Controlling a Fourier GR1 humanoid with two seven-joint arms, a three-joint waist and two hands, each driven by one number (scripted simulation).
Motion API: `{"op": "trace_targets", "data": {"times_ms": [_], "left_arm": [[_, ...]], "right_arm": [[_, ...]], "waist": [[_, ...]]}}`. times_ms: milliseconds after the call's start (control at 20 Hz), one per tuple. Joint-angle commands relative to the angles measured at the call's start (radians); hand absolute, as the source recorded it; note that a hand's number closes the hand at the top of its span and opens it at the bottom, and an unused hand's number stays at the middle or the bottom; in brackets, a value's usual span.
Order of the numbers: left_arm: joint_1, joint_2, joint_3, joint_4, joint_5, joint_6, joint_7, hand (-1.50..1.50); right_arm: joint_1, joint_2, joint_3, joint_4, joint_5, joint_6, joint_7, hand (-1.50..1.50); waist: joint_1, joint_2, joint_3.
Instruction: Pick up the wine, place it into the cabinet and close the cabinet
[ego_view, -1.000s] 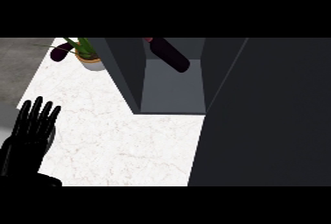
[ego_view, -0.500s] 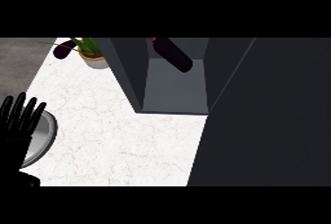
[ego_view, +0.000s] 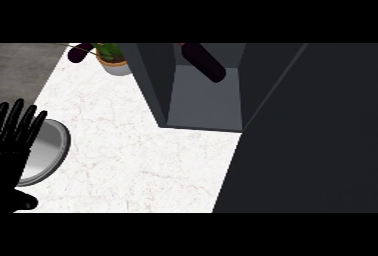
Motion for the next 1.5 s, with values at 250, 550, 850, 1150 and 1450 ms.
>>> {"op": "trace_targets", "data": {"times_ms": [250,550,850,1150,1450], "left_arm": [[-0.020,0.028,0.038,0.042,0.023,-0.030,0.027,-1.50],[-0.020,-0.014,0.035,0.104,-0.015,-0.039,-0.005,-1.50],[0.015,0.016,0.090,0.047,0.009,-0.056,0.021,-1.50],[0.071,-0.025,0.097,0.032,-0.027,-0.072,0.000,-1.50],[0.075,-0.007,0.149,0.054,-0.031,-0.112,0.014,-1.50]], "right_arm": [[-0.437,0.433,0.101,0.251,-0.027,-0.103,0.257,1.50],[-0.800,0.569,-0.046,0.557,-0.098,-0.178,0.337,1.50],[-0.949,0.573,-0.132,0.828,-0.246,-0.192,0.207,1.50],[-0.927,0.574,-0.185,0.974,-0.317,-0.175,0.101,1.50],[-0.896,0.560,-0.271,1.017,-0.295,-0.098,0.106,1.50]], "waist": [[-0.007,-0.005,0.002],[-0.031,-0.005,0.006],[-0.036,-0.007,0.009],[-0.043,-0.008,0.009],[-0.054,-0.010,0.009]]}}
